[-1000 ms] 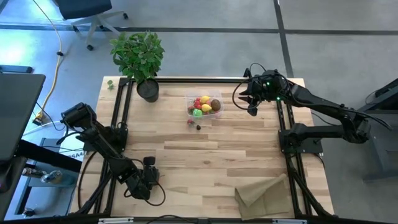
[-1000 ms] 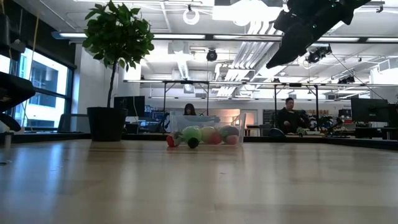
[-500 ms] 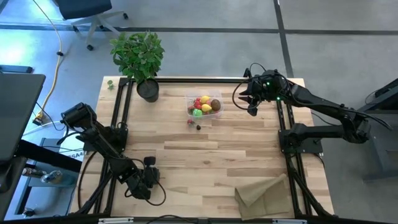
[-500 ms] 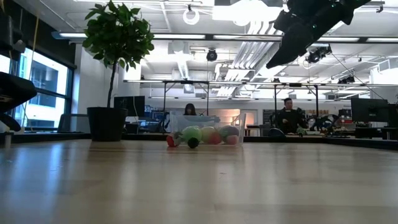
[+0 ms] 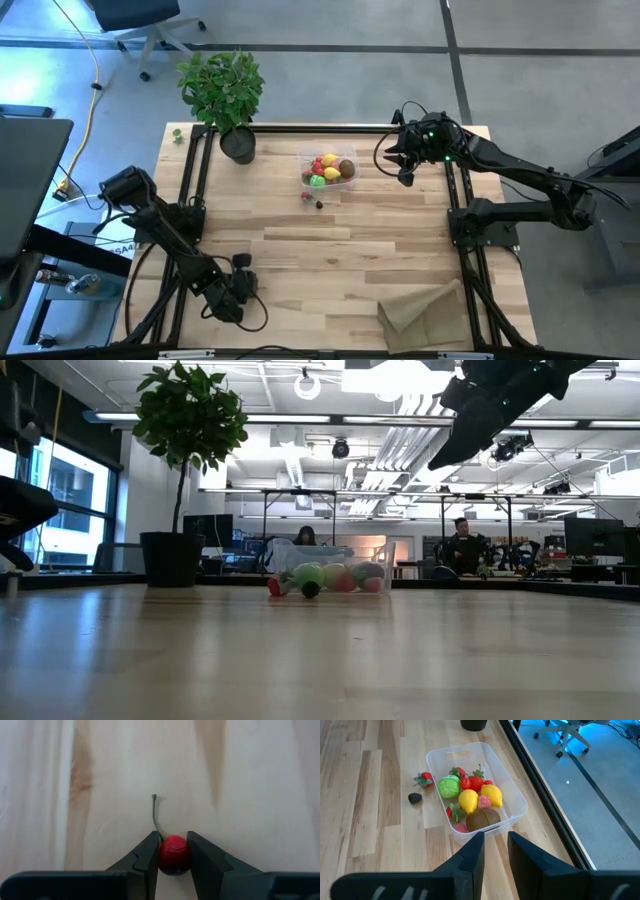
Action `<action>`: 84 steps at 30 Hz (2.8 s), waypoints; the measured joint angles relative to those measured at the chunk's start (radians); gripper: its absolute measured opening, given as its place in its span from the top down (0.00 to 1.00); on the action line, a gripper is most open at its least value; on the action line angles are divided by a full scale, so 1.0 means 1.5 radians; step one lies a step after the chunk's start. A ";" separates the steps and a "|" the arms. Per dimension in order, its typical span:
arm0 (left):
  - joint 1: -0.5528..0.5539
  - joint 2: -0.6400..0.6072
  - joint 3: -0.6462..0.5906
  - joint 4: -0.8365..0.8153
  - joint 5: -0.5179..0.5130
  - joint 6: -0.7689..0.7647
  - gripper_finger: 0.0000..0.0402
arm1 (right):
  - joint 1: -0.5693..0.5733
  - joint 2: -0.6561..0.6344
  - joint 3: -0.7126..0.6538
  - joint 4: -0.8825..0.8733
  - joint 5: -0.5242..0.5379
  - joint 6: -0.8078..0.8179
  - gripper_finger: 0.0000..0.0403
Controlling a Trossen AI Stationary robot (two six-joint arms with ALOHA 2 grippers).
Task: Pick and placing Produce into tupperware
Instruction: Put the cherry into the transparent bin
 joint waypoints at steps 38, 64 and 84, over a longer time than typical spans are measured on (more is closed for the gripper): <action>0.549 -0.003 0.643 -0.097 0.011 0.798 0.78 | 0.000 0.000 0.000 0.000 0.000 0.000 0.81; 0.794 0.309 0.639 -0.353 0.270 0.845 0.78 | 0.000 0.000 0.000 0.002 0.000 0.000 0.81; 0.803 0.317 0.640 -0.340 0.261 0.862 0.78 | 0.000 0.000 0.000 0.000 0.000 0.000 0.81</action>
